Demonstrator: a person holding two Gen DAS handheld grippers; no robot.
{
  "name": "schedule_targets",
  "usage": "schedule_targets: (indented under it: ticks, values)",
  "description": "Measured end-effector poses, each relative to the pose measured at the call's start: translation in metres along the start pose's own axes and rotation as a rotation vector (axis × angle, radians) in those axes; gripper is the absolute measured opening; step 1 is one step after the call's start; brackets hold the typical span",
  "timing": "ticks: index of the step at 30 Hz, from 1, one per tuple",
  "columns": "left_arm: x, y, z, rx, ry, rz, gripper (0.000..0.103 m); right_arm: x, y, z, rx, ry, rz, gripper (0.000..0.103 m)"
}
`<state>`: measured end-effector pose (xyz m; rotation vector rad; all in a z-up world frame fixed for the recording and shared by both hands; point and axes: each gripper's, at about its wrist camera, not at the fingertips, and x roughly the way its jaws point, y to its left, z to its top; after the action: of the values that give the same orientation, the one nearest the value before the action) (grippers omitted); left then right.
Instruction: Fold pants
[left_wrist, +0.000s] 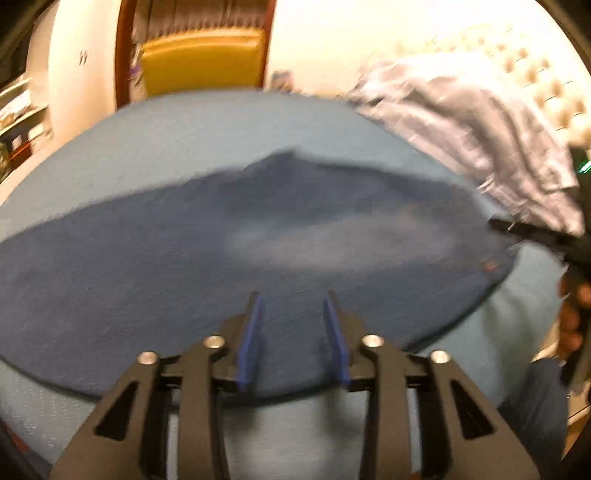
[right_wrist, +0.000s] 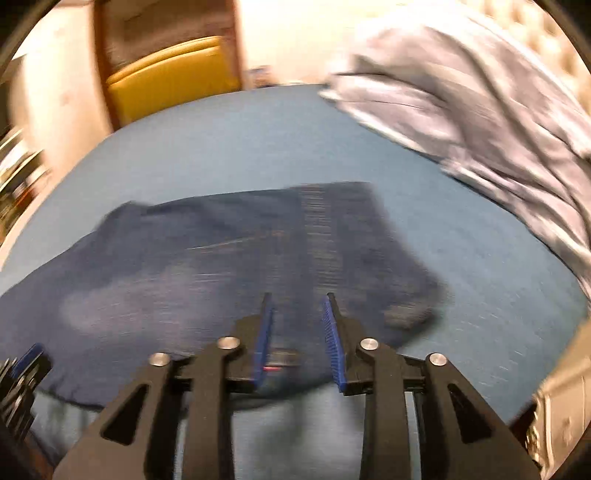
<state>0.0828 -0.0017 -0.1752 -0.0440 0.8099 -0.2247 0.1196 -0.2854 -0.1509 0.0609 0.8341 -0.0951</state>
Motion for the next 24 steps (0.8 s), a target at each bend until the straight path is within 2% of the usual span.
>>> schedule_targets:
  ticks: [1, 2, 3, 4, 5, 6, 8, 10, 11, 12, 14, 16, 19, 21, 22, 24]
  values:
    - [0.009, 0.013, -0.004, -0.015, 0.052, 0.011, 0.040, 0.007, 0.008, 0.000, -0.031, 0.013, -0.010, 0.056]
    - [0.008, 0.029, -0.009, -0.039, 0.048, -0.019, 0.031, 0.014, 0.012, -0.001, -0.055, 0.030, -0.034, 0.057]
    - [0.002, 0.040, -0.008, -0.042, 0.030, -0.007, 0.033, 0.024, 0.013, -0.003, -0.077, 0.056, -0.072, 0.057]
    - [-0.002, 0.048, -0.007, -0.033, 0.026, 0.046, 0.041, 0.029, 0.009, -0.005, -0.083, 0.076, -0.099, 0.057]
    - [-0.005, 0.059, -0.002, -0.028, 0.012, 0.078, 0.042, 0.036, 0.004, -0.008, -0.089, 0.108, -0.126, 0.063]
    - [-0.006, 0.069, 0.006, -0.035, -0.008, 0.067, 0.043, 0.046, -0.003, -0.012, -0.094, 0.154, -0.144, 0.068]
    - [0.003, 0.084, 0.039, -0.032, -0.005, 0.050, 0.042, 0.049, -0.017, -0.014, -0.047, 0.148, -0.125, 0.078]
    - [0.018, 0.086, 0.076, -0.006, -0.003, 0.033, 0.040, 0.045, -0.019, -0.010, -0.045, 0.163, -0.133, 0.078]
    - [0.032, 0.081, 0.102, 0.025, -0.016, 0.030, 0.034, 0.040, -0.017, -0.005, -0.054, 0.150, -0.142, 0.075]
    - [0.043, 0.078, 0.117, 0.041, -0.012, 0.010, 0.033, 0.035, -0.012, 0.001, -0.059, 0.125, -0.136, 0.075]
    - [0.075, 0.069, 0.148, 0.054, 0.017, -0.060, 0.018, 0.026, -0.002, 0.022, -0.095, 0.061, -0.102, 0.075]
    - [0.105, 0.060, 0.167, 0.054, 0.067, -0.142, 0.015, 0.033, 0.009, 0.047, -0.147, 0.036, -0.057, 0.075]
    - [0.141, 0.051, 0.174, 0.093, 0.125, -0.133, 0.012, 0.062, 0.019, 0.083, -0.202, 0.035, 0.018, 0.075]
    - [0.160, 0.061, 0.173, 0.074, 0.163, -0.110, 0.012, 0.097, 0.022, 0.104, -0.240, 0.081, 0.061, 0.074]
    - [0.163, 0.067, 0.171, 0.074, 0.165, -0.096, 0.012, 0.111, 0.023, 0.108, -0.241, 0.107, 0.065, 0.074]
    - [0.163, 0.084, 0.170, 0.074, 0.157, -0.066, 0.014, 0.137, 0.014, 0.115, -0.241, 0.153, 0.026, 0.067]
